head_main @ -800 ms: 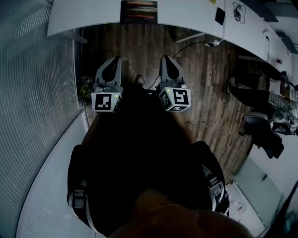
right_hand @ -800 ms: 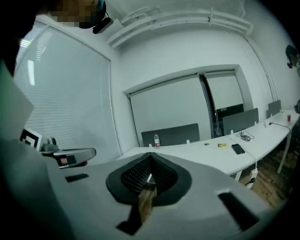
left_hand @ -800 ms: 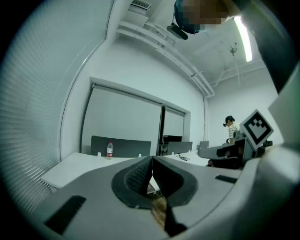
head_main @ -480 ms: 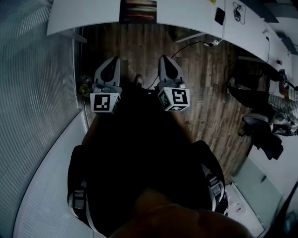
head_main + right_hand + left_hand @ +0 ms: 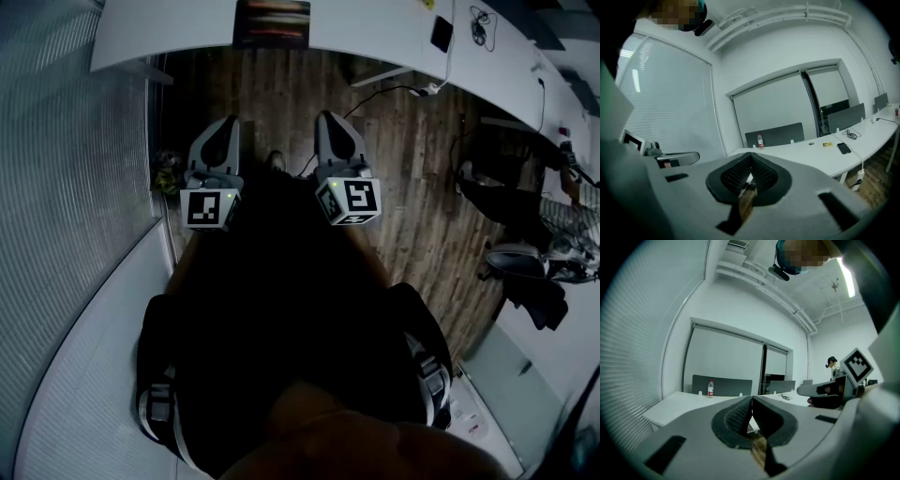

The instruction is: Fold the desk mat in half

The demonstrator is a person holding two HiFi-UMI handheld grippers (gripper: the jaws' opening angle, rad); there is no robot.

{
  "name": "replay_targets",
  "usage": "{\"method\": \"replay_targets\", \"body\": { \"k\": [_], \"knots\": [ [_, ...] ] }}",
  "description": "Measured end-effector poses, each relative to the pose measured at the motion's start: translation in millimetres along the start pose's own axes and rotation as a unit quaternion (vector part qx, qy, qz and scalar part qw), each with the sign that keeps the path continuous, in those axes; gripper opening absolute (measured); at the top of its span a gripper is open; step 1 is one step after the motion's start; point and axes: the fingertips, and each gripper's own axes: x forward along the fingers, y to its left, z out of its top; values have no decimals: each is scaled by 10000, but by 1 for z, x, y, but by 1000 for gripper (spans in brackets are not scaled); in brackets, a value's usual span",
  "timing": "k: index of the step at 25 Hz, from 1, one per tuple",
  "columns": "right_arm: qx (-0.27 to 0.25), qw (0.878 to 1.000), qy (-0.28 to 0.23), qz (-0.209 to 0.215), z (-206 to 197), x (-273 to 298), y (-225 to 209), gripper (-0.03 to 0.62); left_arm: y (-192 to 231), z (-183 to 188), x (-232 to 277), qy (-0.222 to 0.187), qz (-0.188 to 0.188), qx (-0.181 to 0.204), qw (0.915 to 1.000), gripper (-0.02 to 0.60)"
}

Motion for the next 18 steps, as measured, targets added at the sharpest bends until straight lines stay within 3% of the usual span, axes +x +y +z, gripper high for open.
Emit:
{"method": "replay_targets", "body": {
  "k": [10,18],
  "knots": [
    [-46,9993,13,375,0,10,-28,0,-19,-5,27,114,270,271,9992,5],
    [29,9995,70,318,-3,29,-40,0,-4,-10,51,212,280,206,9992,5]
  ]
}}
